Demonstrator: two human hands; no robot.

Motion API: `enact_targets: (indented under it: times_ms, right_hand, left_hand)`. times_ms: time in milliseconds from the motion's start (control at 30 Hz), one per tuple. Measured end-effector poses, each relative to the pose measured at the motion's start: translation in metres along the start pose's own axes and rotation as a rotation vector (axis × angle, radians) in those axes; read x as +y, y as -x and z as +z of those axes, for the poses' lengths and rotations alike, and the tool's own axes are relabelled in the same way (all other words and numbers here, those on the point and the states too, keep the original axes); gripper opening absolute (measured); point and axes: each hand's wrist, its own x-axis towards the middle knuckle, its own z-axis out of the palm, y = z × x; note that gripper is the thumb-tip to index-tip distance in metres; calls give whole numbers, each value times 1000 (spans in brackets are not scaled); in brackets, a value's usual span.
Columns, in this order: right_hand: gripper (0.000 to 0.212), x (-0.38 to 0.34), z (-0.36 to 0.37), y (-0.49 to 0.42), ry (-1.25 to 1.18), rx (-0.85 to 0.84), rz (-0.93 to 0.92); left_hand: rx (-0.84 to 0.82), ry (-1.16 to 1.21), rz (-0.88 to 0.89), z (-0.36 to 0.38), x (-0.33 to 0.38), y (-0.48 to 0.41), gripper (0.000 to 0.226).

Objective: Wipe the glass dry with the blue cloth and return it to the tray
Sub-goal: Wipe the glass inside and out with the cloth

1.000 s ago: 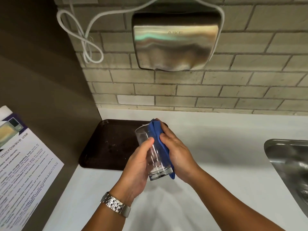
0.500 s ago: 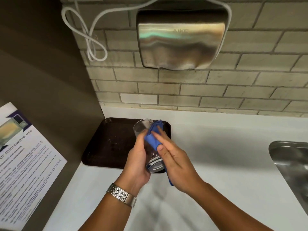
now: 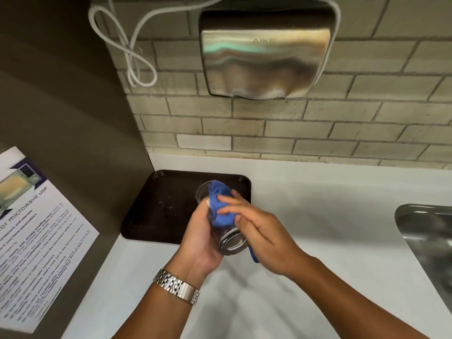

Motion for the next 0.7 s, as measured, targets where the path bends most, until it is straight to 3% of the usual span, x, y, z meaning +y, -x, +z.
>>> enact_targets:
  times_ms: [100,233,333,467,533,633,700]
  right_hand:
    - [36,-8,4,-8,-144,109,171]
    - [39,-13,18,8,191,80,-146]
    - [41,-2,9,7,342,33,-304]
    - [50,3,8,2,148,164,-71]
    - [54,6,16,6,236,169,-160]
    - [61,21,21,12,523,111,-437]
    - [65,25,17,10,575,111,-488]
  left_hand:
    - [-3,-8,-6,5,-3,-1,49]
    - [0,166,-48,1,4,-5,66]
    - [7,193,-49,1,9,-4,64]
    - [67,189,-3,6,7,-11,55]
    - [51,252,-4,6,8,-11,65]
    - [43,339,-19,6,11,-7,70]
    - [47,355,-20,9,11,-2,68]
